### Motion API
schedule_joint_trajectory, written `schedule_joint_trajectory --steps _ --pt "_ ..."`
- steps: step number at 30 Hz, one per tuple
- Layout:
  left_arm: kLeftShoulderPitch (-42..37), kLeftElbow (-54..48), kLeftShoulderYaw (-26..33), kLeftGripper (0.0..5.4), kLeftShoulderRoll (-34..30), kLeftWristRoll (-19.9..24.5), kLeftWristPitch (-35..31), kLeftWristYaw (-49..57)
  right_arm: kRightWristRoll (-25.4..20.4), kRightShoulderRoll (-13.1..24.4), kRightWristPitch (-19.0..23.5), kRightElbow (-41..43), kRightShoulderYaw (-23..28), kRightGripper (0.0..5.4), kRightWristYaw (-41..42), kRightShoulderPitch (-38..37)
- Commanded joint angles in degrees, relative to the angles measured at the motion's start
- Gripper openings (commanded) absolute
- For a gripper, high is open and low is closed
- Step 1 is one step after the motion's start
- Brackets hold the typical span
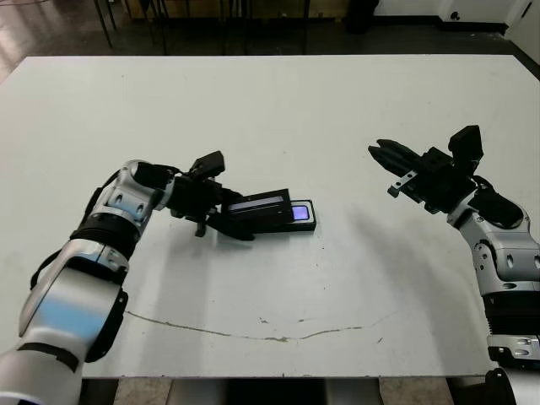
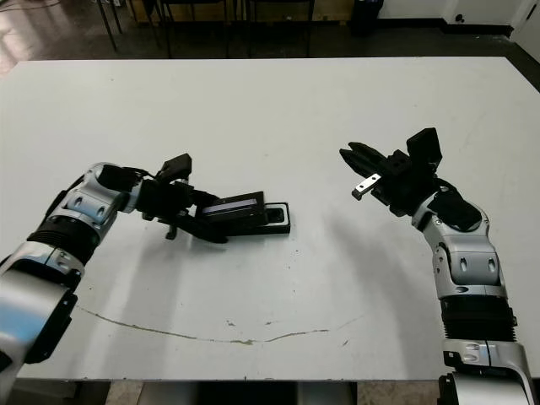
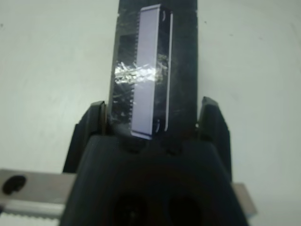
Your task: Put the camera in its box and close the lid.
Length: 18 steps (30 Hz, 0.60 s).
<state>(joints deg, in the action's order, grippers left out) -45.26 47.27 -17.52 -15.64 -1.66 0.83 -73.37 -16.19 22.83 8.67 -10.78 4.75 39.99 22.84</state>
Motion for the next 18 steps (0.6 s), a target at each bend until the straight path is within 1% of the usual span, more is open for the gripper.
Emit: schedule_joint_trajectory --steps 1,4,7,11,14,18 --pt "3.31 -4.48 -2.39 1.58 1.60 -1.74 -2.16 2.06 -0.21 0.19 0.53 0.65 0.13 0.00 -0.14 -1.58" --pt "4.74 -8.01 -3.31 1.58 2.34 -2.42 -3.58 5.22 -0.28 0.20 0.76 1.03 0.17 0.00 -0.28 -1.74" --pt "5.14 -9.43 -4.56 1.58 3.36 -3.77 -5.03 8.51 0.52 0.34 0.85 2.25 -0.02 0.00 -1.44 -2.30" --pt "4.17 -7.72 -6.59 1.58 4.93 -5.56 -4.77 10.75 0.19 0.28 1.33 3.30 -0.05 0.00 -1.99 -2.89" --pt "2.84 -6.52 -9.11 1.54 6.19 -8.11 -6.07 13.09 0.54 0.39 1.48 4.12 -0.22 0.00 -2.46 -3.25" --pt "1.12 -4.76 -11.08 1.48 8.01 -9.49 -7.44 13.76 0.82 0.56 2.04 4.90 -0.48 0.00 -2.99 -3.48"
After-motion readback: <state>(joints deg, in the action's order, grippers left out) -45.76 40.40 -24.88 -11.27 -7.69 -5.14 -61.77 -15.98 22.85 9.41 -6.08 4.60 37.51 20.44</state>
